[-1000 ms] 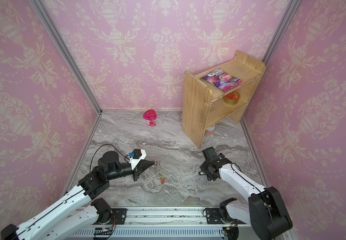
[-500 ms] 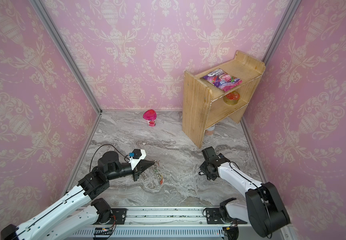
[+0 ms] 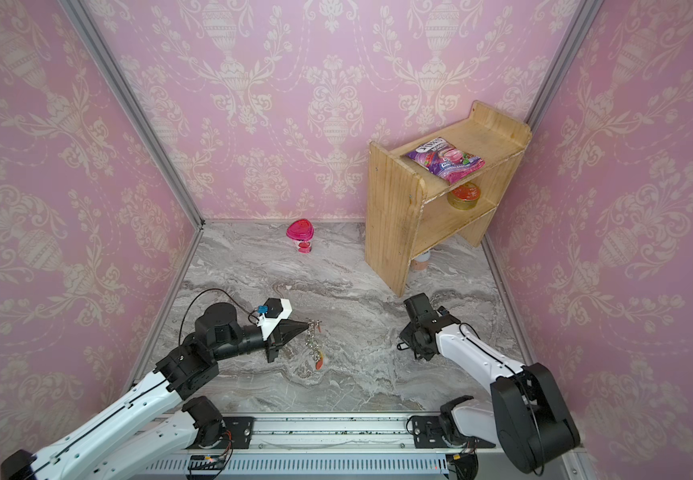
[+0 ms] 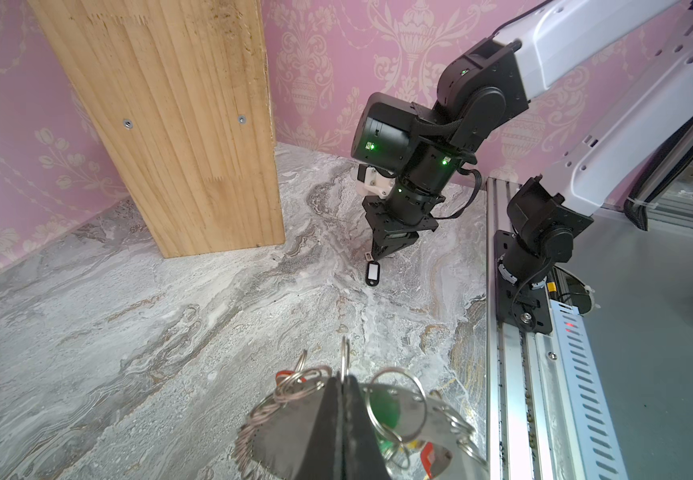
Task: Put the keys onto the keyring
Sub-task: 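Close the right gripper on the black-tagged key's ring, then lift the key with the right gripper toward the plate in the left gripper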
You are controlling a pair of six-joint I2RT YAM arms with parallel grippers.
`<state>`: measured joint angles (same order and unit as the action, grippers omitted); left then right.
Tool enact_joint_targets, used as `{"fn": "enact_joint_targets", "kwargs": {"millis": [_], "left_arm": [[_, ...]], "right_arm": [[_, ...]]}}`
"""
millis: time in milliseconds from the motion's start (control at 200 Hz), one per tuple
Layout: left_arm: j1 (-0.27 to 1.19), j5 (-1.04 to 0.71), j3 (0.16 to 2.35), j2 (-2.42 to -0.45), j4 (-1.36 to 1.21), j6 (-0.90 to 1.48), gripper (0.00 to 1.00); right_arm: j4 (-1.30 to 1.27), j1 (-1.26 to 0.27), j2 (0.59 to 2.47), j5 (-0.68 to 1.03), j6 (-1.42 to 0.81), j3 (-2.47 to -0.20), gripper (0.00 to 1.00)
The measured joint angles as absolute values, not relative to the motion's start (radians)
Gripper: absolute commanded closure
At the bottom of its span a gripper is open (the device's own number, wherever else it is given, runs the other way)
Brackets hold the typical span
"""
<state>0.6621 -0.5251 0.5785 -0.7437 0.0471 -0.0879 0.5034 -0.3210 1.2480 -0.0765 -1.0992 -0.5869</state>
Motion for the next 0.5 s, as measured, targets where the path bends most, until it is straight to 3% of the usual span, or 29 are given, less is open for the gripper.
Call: {"fn": "enact_joint_targets", "kwargs": {"millis": [235, 500], "left_arm": [[0.662, -0.525, 0.579, -0.738, 0.047, -0.088, 1.0], [0.662, -0.525, 0.581, -0.743, 0.046, -0.088, 1.0]], "right_arm": [[0.486, -0.325, 1.248, -0.005, -1.009, -0.592, 1.0], [0.482, -0.457, 1.161, 0.176, -0.656, -0.706, 1.0]]}}
